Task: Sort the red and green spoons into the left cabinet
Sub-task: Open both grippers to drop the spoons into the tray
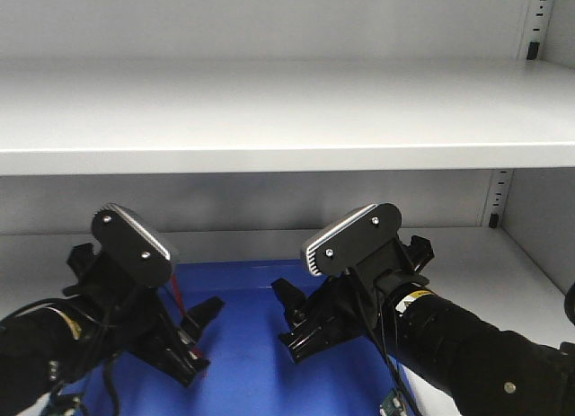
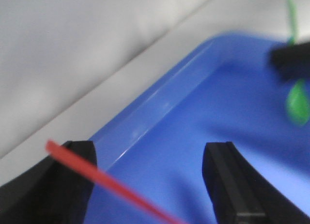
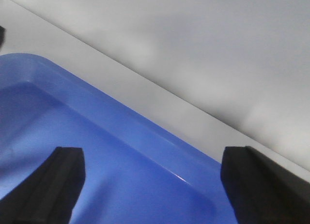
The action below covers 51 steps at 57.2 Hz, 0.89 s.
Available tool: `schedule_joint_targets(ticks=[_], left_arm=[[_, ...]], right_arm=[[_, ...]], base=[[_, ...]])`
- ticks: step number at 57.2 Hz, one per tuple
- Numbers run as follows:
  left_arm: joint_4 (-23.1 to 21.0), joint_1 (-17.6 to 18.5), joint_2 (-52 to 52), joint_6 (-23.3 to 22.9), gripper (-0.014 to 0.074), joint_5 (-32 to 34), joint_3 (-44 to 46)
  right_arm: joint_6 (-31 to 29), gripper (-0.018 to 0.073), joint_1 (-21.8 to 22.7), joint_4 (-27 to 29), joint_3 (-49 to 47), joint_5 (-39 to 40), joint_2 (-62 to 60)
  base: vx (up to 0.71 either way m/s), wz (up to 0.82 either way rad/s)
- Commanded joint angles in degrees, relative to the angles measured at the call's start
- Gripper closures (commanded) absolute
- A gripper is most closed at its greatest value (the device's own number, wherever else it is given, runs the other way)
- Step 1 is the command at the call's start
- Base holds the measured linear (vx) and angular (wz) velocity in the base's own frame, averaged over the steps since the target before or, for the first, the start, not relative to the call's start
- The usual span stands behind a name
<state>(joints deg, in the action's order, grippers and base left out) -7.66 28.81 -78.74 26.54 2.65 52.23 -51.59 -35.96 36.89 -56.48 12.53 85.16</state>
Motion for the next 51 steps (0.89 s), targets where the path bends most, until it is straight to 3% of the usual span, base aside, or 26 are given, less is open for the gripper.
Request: schedule_joint_targets(ticks=[1, 11, 28, 34, 41, 47, 51], left_arm=[[-0.2, -1.7, 3.2, 0.1, 0.0010, 3.6, 1.9], [-0.1, -2.7, 4.1, 0.2, 0.0010, 2.6, 1.9], [-0.1, -3.4, 4.1, 0.6, 0.0010, -7.0, 1.9], [-0.1, -3.4, 4.5, -1.8, 0.0037, -10.2, 1.9], [-0.1, -3.4, 6.8, -6.9, 0.0165, -13.6, 1.9], [-0.1, -3.4, 9.9, -10.5, 0.0367, -15.7, 1.9], [-0.1, -3.3, 12.2, -12.6, 0.0541, -18.1, 1.9]], right_arm=[[-1.0, -0.0028, 0.1, 0.5, -2.2, 3.6, -2.0], [-0.9, -0.0024, 0.1, 0.5, -2.2, 3.6, -2.0], [-0.8, -0.0023, 0.1, 2.3, -2.2, 3.5, -2.1], [-0.9, -0.0001, 0.1, 5.1, -2.2, 2.1, -3.0], [-0.9, 0.0101, 0.1, 7.9, -2.2, -0.9, -5.2], [-0.9, 0.0290, 0.1, 12.8, -2.2, -5.2, -7.8], [-0.9, 0.0489, 0.1, 15.7, -1.4, -8.1, -9.5]], base=[[0.00, 0.00], [0.00, 0.00], [0.00, 0.00], [0.00, 0.00], [0.00, 0.00], [0.00, 0.00], [0.00, 0.00]])
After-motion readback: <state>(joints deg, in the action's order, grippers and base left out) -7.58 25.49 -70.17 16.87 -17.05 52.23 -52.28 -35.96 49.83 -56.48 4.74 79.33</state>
